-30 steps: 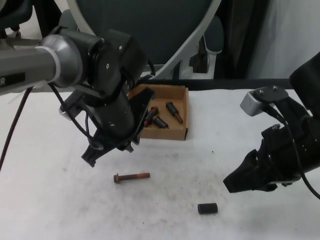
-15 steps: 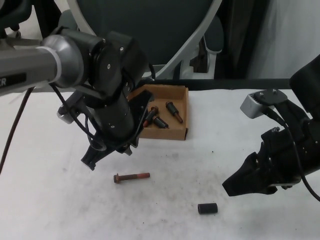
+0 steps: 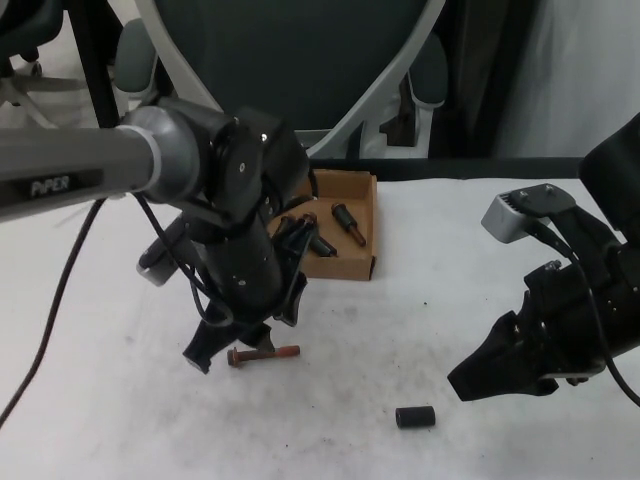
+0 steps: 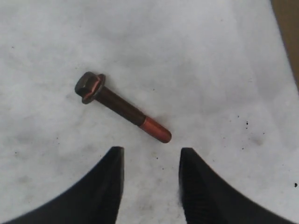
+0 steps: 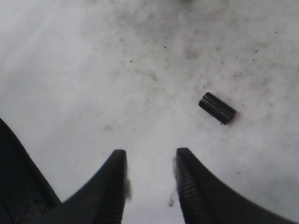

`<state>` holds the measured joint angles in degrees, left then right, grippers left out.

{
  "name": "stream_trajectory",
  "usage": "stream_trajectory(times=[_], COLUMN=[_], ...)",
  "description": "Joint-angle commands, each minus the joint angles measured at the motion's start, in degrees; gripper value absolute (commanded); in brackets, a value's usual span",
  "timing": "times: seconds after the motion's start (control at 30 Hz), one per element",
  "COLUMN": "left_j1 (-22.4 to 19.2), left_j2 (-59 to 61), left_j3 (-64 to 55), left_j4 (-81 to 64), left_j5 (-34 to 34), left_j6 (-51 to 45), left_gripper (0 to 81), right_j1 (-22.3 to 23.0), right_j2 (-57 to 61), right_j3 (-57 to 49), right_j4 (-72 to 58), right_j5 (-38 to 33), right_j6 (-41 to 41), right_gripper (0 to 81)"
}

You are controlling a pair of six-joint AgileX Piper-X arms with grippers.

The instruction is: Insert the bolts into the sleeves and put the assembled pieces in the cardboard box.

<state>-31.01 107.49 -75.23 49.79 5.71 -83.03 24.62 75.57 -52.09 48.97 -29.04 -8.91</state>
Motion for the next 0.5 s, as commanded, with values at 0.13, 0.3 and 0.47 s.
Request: stream_trajectory(times=[0.13, 0.3, 0.47], left_j1=[-0.2, -0.2, 0.7], left_j2=[2.2, 2.6, 2.7], left_j3=[-0.5, -0.5, -0.5], left_j4=[0.5, 0.5, 0.5], left_j5=[1.2, -1.2, -5.3], left_j6=[-3.3, -7.1, -6.9], left_gripper=[38.6, 38.6, 38.2], right_j1=[0.1, 0.1, 0.1], right_j2=[-0.7, -0.7, -0.7], right_j3=[0.0, 0.0, 0.0], right_j4=[0.3, 0.3, 0.3], right_j5=[-0.8, -0.8, -1.3], right_j6=[-0.6, -0.6, -0.6], right_gripper=[33.9, 33.9, 33.9])
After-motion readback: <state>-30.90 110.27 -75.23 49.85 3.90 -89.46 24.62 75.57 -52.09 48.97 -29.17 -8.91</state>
